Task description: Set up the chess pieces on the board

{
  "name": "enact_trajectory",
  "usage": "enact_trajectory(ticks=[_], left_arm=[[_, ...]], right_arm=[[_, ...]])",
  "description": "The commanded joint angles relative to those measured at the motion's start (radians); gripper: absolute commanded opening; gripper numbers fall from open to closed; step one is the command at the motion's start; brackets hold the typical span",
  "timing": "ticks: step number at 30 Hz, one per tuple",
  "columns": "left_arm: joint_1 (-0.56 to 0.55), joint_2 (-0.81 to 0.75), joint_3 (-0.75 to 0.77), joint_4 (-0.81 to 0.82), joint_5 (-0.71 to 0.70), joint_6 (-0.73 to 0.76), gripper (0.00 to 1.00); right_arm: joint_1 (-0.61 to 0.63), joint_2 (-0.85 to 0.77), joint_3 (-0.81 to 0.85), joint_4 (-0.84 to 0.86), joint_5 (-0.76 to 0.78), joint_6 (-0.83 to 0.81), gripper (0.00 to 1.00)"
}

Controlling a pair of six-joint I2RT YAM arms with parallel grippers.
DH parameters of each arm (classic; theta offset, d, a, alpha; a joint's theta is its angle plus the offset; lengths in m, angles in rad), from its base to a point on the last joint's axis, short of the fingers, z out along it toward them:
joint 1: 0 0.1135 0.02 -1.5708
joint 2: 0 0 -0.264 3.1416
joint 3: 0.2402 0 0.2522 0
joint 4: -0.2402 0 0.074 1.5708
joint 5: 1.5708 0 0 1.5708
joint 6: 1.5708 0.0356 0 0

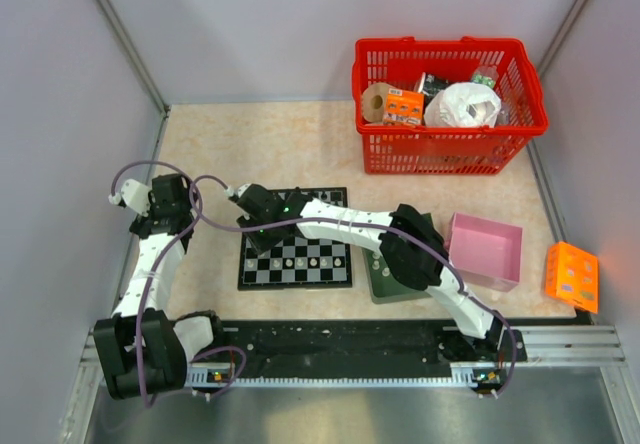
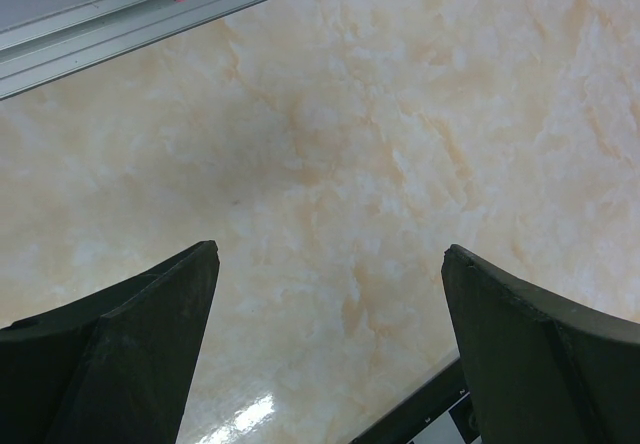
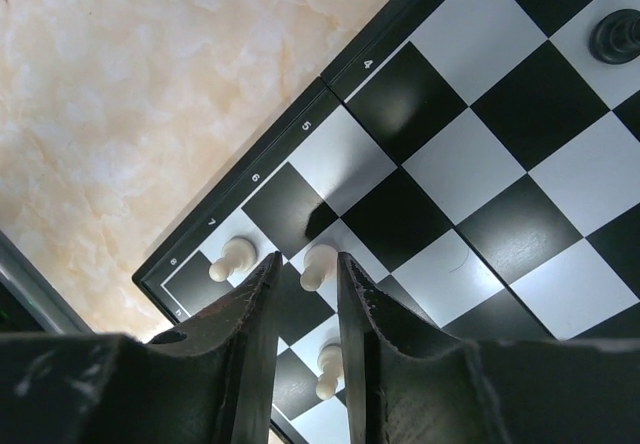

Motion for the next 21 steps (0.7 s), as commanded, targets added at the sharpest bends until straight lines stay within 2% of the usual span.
enact_trajectory(ticks=[1, 4, 13, 18, 21], left_arm=[[0.006, -0.029, 0.018, 0.018, -0.008, -0.002, 0.99], [0.003, -0.027, 0.017, 0.020, -0.008, -0.001, 0.99], [0.006, -0.027, 0.014, 0.026, 0.000, 0.002, 0.99], [0.006, -0.027, 0.015, 0.027, 0.001, 0.004, 0.99], [0.006, -0.029, 0.012, 0.029, 0.001, 0.002, 0.99]], right_arm=[[-0.004, 0.014, 0.058, 0.011, -0.003, 0.002, 0.26], [-0.004, 0.020, 0.060, 0.002, 0.002, 0.000, 0.23], [-0.003, 0.022, 0.042, -0.004, -0.006, -0.003, 0.22], [-0.003, 0.013, 0.032, -0.004, -0.015, -0.003, 0.12], [-0.001, -0.003, 0.020, -0.004, -0.019, -0.006, 0.10]])
